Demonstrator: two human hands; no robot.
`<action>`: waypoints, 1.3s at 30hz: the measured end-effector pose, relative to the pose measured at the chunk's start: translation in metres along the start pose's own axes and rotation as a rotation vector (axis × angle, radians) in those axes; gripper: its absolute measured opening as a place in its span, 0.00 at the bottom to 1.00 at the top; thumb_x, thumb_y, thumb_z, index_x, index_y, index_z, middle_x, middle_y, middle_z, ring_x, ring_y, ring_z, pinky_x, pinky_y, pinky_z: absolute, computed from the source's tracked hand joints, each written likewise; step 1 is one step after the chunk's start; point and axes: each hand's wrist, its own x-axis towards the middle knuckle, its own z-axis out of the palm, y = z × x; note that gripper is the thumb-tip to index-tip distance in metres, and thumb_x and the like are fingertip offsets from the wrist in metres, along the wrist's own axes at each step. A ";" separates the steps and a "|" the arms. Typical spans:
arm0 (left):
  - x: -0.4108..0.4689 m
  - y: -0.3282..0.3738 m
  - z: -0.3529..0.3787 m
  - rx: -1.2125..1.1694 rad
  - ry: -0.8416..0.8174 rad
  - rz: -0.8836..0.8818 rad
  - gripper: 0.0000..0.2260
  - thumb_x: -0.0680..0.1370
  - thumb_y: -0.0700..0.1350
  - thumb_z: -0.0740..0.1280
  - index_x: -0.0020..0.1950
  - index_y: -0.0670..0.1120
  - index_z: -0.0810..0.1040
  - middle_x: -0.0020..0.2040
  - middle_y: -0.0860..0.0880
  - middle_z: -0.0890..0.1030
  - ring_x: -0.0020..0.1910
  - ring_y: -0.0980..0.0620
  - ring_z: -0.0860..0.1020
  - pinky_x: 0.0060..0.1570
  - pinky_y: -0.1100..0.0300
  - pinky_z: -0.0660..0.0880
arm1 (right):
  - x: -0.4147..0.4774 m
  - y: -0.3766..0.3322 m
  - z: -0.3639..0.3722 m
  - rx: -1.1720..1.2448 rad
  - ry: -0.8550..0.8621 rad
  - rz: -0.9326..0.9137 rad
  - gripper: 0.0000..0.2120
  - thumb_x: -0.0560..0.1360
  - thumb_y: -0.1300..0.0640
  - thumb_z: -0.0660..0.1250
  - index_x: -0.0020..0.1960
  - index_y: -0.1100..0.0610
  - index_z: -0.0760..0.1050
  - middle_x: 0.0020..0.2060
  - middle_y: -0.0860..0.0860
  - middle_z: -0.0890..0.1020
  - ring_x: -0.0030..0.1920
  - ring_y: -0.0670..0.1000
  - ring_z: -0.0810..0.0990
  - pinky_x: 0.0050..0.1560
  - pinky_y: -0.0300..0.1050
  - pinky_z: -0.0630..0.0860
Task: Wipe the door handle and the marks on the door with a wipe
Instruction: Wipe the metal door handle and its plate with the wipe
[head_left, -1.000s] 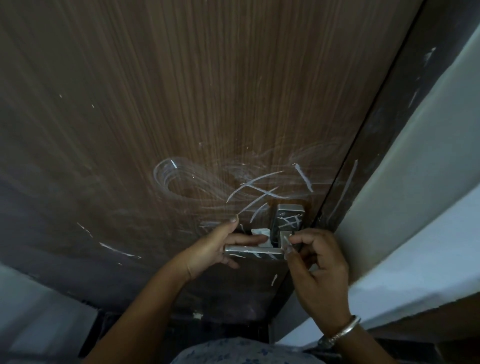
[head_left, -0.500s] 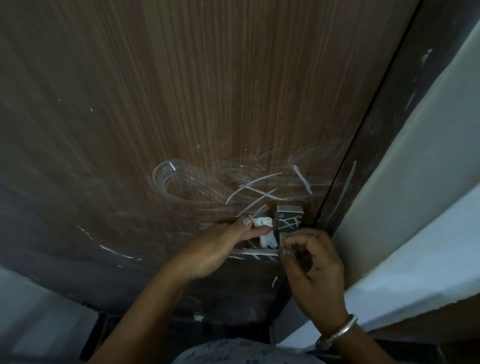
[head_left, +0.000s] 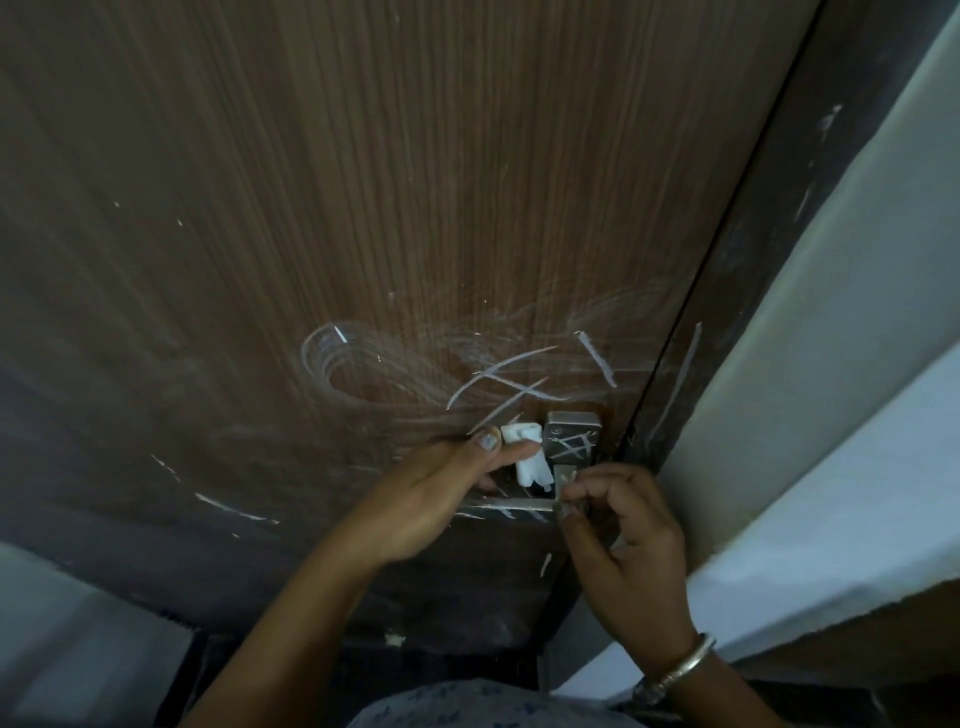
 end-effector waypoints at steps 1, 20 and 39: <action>0.000 0.002 -0.002 0.004 0.021 0.016 0.17 0.74 0.68 0.45 0.52 0.75 0.72 0.42 0.73 0.77 0.48 0.72 0.74 0.46 0.79 0.65 | 0.000 -0.001 0.000 -0.002 0.000 -0.006 0.02 0.70 0.61 0.68 0.42 0.56 0.79 0.43 0.50 0.77 0.44 0.46 0.78 0.43 0.43 0.76; -0.010 0.015 0.011 -0.121 0.012 0.251 0.26 0.73 0.69 0.49 0.60 0.60 0.76 0.47 0.63 0.82 0.44 0.61 0.80 0.45 0.72 0.71 | 0.020 -0.031 -0.014 -0.023 0.048 -0.148 0.19 0.73 0.52 0.67 0.62 0.57 0.74 0.55 0.50 0.81 0.54 0.46 0.80 0.54 0.36 0.76; -0.006 -0.014 0.013 -0.234 0.363 0.198 0.04 0.73 0.36 0.68 0.45 0.44 0.80 0.33 0.53 0.78 0.32 0.57 0.72 0.32 0.69 0.69 | 0.018 -0.012 -0.009 -0.354 0.158 -0.353 0.11 0.76 0.59 0.63 0.51 0.62 0.82 0.47 0.60 0.80 0.46 0.49 0.78 0.49 0.34 0.75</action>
